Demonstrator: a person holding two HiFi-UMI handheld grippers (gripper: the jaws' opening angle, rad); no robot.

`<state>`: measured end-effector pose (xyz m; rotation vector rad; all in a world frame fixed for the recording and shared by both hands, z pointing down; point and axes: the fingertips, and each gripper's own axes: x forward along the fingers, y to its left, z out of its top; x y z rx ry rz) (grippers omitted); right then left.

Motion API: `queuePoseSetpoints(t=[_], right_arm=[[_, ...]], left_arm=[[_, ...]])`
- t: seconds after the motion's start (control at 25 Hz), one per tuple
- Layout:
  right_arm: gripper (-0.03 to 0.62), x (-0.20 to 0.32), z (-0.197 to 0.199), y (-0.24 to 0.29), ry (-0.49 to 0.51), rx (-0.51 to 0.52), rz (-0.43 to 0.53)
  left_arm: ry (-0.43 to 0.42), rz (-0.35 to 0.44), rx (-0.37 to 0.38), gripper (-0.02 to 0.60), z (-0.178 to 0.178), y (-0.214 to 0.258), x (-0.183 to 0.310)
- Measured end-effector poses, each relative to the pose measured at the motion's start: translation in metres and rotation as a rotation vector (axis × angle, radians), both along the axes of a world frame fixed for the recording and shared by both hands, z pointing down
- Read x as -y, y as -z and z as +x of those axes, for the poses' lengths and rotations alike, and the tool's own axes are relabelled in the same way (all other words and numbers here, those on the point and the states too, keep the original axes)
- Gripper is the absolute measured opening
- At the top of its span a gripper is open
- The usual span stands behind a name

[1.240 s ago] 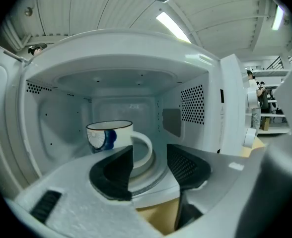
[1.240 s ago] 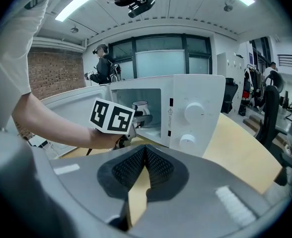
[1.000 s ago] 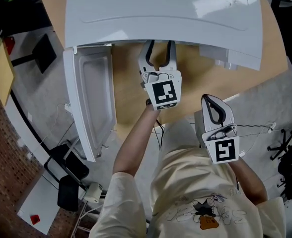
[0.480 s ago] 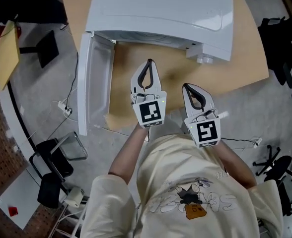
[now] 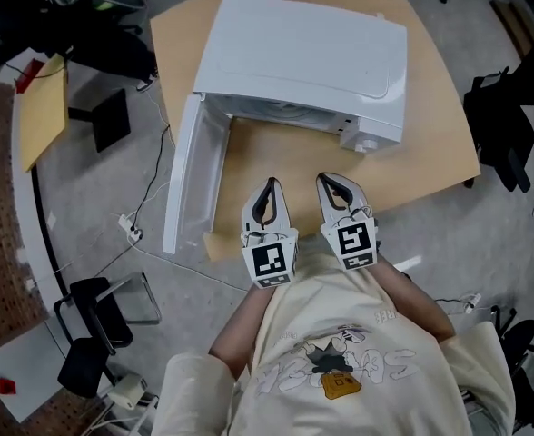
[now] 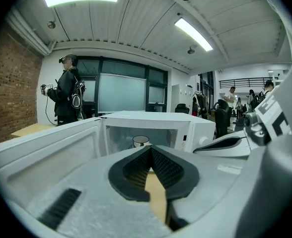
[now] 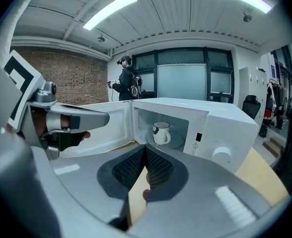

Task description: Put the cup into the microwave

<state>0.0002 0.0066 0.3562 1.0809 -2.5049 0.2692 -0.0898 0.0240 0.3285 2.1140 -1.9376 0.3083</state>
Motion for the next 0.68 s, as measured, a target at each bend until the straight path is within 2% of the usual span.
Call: queuePoseSetpoints(t=[0.16, 0.44, 0.68], right_arm=[[0.005, 0.0, -0.006, -0.001, -0.003, 0.002, 0.013], [0.005, 0.004, -0.012, 0.006, 0.0, -0.002, 0.027], [0.005, 0.013, -0.01, 0.012, -0.019, -0.008, 0.054]], left_arm=[[-0.061, -0.001, 0.019, 0.005, 0.0, 0.001, -0.005], [-0.079, -0.02, -0.01, 0.005, -0.005, 0.002, -0.002], [-0.105, 0.013, -0.038, 0.005, -0.007, 0.01, 0.008]])
